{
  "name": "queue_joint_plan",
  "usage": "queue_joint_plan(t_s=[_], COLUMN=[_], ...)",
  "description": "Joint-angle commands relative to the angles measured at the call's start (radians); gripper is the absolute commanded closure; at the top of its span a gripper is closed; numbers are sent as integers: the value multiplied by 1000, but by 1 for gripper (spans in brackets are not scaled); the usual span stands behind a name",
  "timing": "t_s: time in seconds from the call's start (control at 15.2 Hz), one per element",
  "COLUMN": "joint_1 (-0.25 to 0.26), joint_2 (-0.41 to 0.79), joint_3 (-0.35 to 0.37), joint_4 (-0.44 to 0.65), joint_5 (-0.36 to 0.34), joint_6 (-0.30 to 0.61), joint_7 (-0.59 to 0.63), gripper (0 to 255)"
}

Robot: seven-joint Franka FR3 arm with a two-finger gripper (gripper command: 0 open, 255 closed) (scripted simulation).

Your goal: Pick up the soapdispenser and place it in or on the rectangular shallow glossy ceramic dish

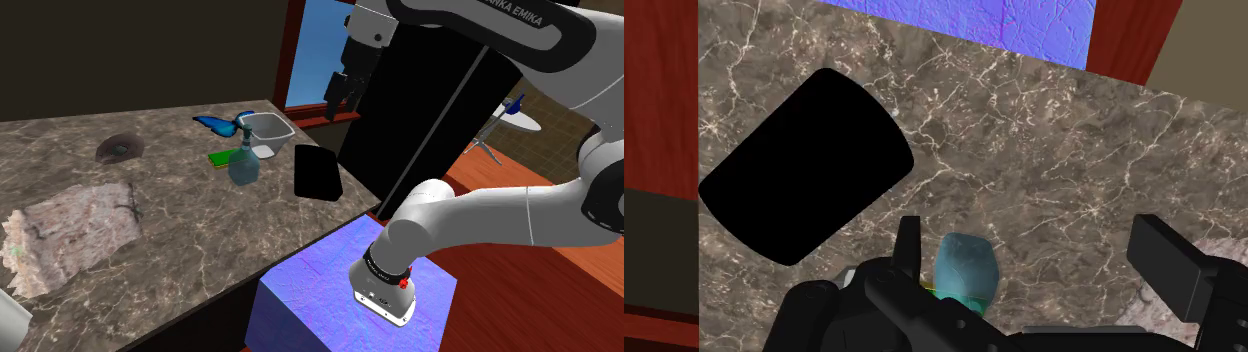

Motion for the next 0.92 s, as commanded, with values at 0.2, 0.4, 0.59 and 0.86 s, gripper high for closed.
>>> queue_joint_plan(t_s=[0.2, 0.4, 0.59, 0.86], joint_1=[-4, -10, -17, -28], joint_2=[91, 189, 294, 440], joint_3=[24, 48, 71, 101], joint_4=[1, 14, 39, 92], joint_5=[-8, -20, -37, -69], joint_6=[88, 171, 246, 334], joint_7=[10, 24, 40, 69], gripper=[0, 0, 0, 0])
